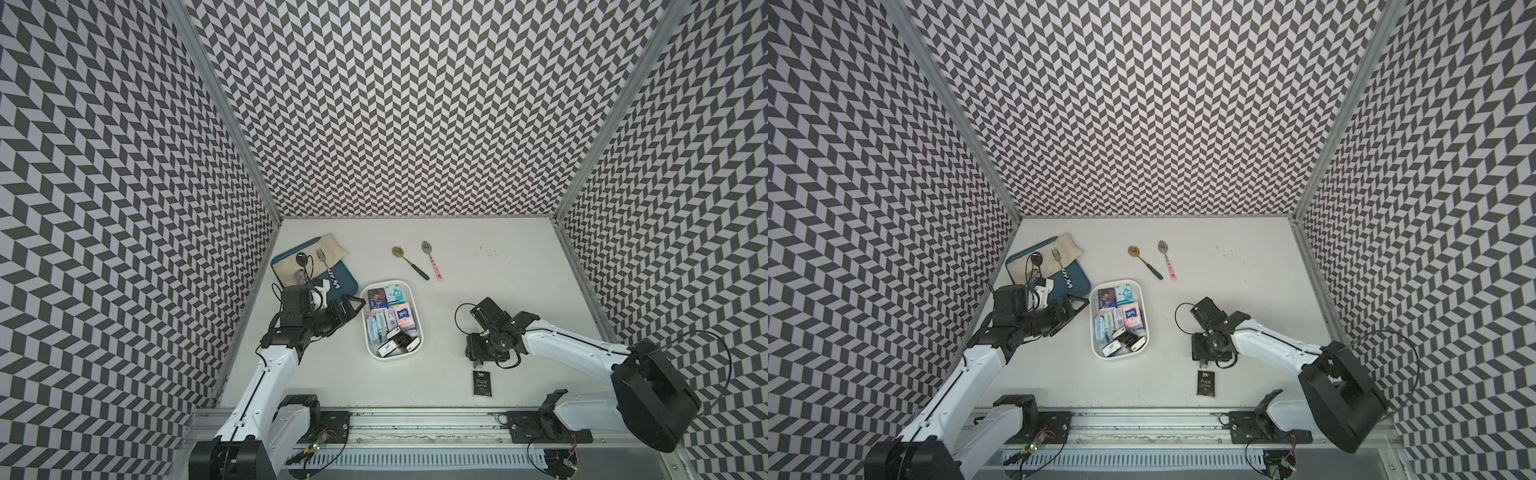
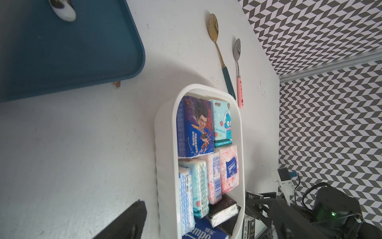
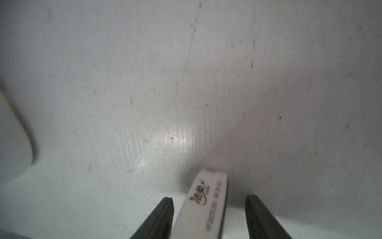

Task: Put the pocket tissues into the storage box
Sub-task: Pick up the pocket tissues from the center of the board, then place the pocket tissues in the storage box.

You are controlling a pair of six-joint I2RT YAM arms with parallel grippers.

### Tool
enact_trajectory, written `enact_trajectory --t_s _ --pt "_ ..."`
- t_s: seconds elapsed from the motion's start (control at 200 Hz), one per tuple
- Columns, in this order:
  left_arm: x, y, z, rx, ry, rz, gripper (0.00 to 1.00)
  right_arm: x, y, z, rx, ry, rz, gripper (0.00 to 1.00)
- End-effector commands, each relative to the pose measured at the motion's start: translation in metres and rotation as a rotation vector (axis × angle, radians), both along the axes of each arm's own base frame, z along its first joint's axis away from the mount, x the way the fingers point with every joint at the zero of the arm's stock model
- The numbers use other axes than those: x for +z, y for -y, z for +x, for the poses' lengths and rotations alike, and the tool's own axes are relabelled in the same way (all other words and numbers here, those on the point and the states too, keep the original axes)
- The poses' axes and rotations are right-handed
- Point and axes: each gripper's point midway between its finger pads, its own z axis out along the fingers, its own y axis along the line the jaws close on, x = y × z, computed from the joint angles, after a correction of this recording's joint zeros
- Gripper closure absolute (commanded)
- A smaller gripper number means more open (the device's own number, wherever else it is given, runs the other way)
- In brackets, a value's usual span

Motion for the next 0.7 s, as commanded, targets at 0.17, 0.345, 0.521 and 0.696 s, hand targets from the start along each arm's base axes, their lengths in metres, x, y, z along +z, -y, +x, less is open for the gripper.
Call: enact_trajectory --t_s 0.17,0.345,0.521,0.696 --pt "0.014 0.000 0.006 -0.006 0.042 0.003 0.00 0.010 -0.002 0.010 -0.015 0.044 0.012 0.73" --pt "0.014 0.000 0.006 -0.007 0.044 0.005 0.00 0.042 -0.010 0.023 -0.017 0.100 0.045 0.83" --pt "0.007 0.000 0.007 0.000 0.036 -0.005 0.00 0.083 -0.042 0.044 0.026 0.157 0.165 0.85" --pt "-0.005 0.000 0.008 0.023 0.011 -0.033 0.00 0.126 -0.099 0.077 0.100 0.240 0.379 0.85"
